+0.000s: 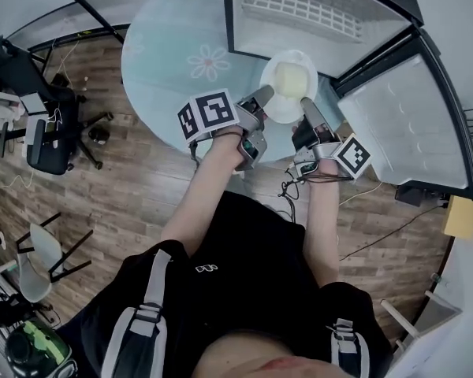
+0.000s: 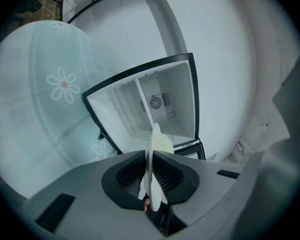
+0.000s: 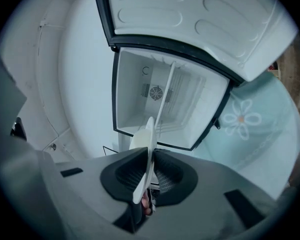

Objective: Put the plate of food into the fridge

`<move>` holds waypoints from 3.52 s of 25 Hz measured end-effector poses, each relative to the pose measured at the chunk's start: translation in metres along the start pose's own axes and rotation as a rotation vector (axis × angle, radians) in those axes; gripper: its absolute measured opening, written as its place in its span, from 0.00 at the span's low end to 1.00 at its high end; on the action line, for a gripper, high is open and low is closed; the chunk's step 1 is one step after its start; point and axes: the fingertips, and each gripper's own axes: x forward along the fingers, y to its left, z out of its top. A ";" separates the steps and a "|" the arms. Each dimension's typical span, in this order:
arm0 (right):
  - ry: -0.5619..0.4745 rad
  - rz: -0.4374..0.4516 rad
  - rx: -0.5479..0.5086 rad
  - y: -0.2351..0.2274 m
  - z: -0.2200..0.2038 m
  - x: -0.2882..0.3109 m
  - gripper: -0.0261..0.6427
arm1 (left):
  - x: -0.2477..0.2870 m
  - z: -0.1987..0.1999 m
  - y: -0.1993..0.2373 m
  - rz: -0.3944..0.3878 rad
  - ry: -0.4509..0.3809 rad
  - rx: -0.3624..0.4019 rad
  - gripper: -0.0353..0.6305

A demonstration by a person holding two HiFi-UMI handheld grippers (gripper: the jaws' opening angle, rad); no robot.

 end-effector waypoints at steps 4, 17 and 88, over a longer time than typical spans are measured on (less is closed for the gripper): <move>-0.021 0.012 -0.045 0.010 0.017 0.027 0.10 | 0.014 0.030 -0.009 -0.025 -0.003 0.017 0.12; -0.091 0.002 -0.054 0.002 0.078 0.096 0.10 | 0.084 0.098 -0.025 -0.072 -0.030 0.024 0.13; -0.318 -0.164 -1.244 0.109 0.088 0.079 0.04 | 0.032 0.094 -0.119 -0.036 -0.450 1.078 0.04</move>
